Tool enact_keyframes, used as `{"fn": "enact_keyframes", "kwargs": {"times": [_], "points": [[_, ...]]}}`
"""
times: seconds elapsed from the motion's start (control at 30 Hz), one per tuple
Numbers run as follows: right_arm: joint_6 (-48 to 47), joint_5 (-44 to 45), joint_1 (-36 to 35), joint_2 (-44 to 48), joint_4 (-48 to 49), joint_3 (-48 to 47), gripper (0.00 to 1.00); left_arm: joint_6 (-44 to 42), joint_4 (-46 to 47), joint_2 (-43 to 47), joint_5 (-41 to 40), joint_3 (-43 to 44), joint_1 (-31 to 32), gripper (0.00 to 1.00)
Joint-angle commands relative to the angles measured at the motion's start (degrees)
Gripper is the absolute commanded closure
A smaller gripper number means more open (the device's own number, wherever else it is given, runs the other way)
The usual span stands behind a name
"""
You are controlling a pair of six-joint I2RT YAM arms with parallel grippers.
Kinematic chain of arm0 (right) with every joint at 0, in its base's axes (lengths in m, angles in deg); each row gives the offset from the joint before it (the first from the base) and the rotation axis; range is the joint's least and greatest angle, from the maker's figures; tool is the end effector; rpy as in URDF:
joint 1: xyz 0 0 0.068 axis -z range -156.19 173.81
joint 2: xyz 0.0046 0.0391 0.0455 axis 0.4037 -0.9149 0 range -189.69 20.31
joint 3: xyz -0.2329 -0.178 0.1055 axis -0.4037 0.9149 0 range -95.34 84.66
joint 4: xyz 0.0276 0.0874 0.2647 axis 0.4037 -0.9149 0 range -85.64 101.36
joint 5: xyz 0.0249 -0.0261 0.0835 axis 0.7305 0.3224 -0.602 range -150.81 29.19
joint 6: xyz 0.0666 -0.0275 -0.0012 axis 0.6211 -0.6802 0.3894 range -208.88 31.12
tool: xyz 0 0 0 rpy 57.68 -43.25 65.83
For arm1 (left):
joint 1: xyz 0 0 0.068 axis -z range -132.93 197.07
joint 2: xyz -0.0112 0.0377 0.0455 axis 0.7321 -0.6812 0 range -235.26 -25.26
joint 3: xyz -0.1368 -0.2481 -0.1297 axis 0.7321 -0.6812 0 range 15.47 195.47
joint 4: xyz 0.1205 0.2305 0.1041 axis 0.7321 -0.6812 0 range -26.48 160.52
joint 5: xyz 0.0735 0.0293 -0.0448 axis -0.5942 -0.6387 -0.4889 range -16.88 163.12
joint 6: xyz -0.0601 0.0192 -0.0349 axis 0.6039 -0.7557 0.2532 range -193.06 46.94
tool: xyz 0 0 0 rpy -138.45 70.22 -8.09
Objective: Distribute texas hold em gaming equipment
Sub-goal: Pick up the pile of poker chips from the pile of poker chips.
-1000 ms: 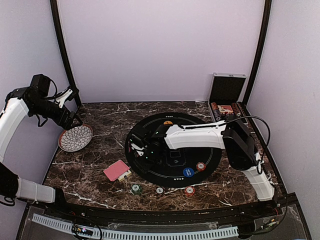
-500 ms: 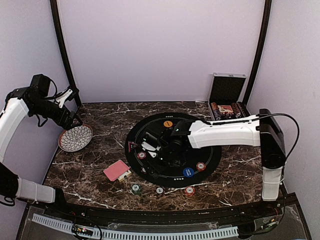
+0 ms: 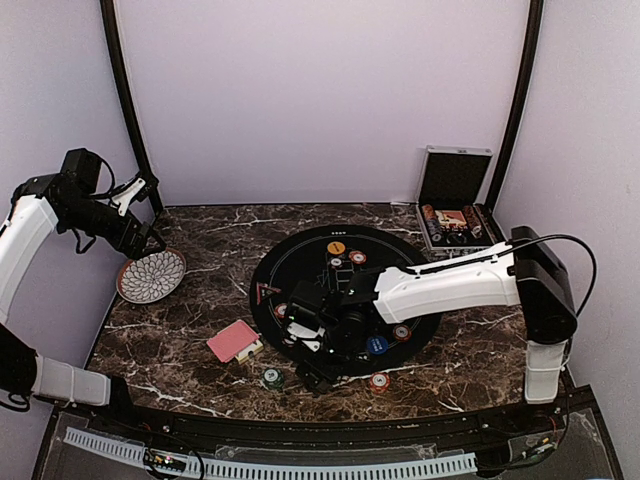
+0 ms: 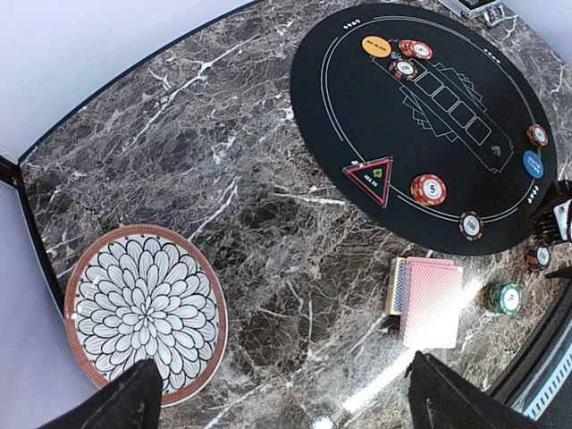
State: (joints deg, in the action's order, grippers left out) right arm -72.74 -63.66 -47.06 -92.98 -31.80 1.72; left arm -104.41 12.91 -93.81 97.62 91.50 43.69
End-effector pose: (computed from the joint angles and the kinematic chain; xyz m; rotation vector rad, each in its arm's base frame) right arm 0.1404 0.4137 0.1825 -1.3640 2.6123 0.3472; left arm 0.2469 -0.0102 0.3917 0.7471 2.2344 -0.2325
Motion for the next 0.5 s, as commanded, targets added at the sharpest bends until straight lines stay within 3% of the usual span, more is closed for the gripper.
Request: {"fn": "enact_keyframes", "kwargs": {"times": [0.0, 0.47], "points": [[-0.8, -0.6, -0.7, -2.8, 1.2, -1.6, 0.13, -0.5, -2.0, 0.5, 0.9, 1.2, 0.2, 0.01], [-0.5, 0.8, -0.8, -3.3, 1.0, -2.7, 0.34, -0.6, -1.9, 0.6, 0.4, 0.7, 0.1, 0.01]]}}
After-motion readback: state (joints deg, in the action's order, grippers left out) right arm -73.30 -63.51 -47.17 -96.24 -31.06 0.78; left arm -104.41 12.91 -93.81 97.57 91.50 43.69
